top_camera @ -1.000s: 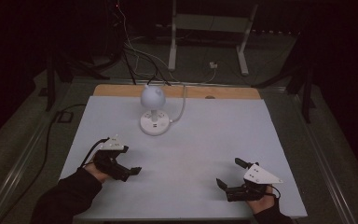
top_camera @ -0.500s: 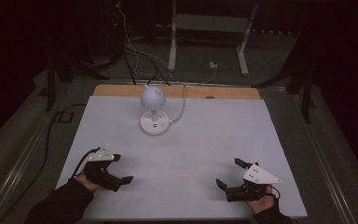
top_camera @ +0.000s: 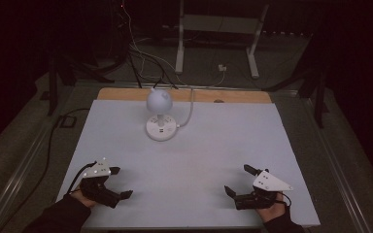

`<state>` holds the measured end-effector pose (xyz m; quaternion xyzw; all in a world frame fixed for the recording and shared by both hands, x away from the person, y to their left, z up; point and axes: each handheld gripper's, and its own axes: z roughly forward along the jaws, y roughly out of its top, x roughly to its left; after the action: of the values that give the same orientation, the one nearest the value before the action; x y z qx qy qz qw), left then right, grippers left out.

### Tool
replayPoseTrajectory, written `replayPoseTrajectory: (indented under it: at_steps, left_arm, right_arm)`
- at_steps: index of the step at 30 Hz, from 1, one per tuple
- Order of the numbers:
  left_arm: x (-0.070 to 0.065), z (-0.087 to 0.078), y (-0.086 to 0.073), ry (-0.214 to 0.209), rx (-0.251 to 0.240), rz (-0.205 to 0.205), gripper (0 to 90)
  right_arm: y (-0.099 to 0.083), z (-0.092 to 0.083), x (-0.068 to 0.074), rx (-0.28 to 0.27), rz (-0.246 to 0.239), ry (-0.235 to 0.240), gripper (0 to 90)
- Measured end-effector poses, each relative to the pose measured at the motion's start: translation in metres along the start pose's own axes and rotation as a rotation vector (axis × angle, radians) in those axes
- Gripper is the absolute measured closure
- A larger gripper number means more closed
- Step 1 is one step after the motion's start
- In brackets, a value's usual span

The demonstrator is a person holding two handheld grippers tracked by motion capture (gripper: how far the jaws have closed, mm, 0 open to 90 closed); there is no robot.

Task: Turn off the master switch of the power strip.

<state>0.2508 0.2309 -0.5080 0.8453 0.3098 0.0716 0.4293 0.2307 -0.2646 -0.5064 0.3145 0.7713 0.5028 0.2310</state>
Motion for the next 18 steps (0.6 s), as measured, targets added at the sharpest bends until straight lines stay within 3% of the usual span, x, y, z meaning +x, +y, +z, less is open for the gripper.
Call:
replayPoseTrajectory:
  at_steps: [6, 18]
  left_arm:
    - [0.002, 0.0012, -0.0099, 0.006, -0.014, -0.019, 0.5]
    - [0.0013, 0.0039, -0.0088, -0.004, -0.028, -0.005, 0.5]
  right_arm:
    - [-0.0005, 0.001, 0.0002, 0.004, -0.002, 0.003, 0.0]
    - [-0.0008, 0.0021, 0.0005, 0.01, -0.004, 0.009, 0.0]
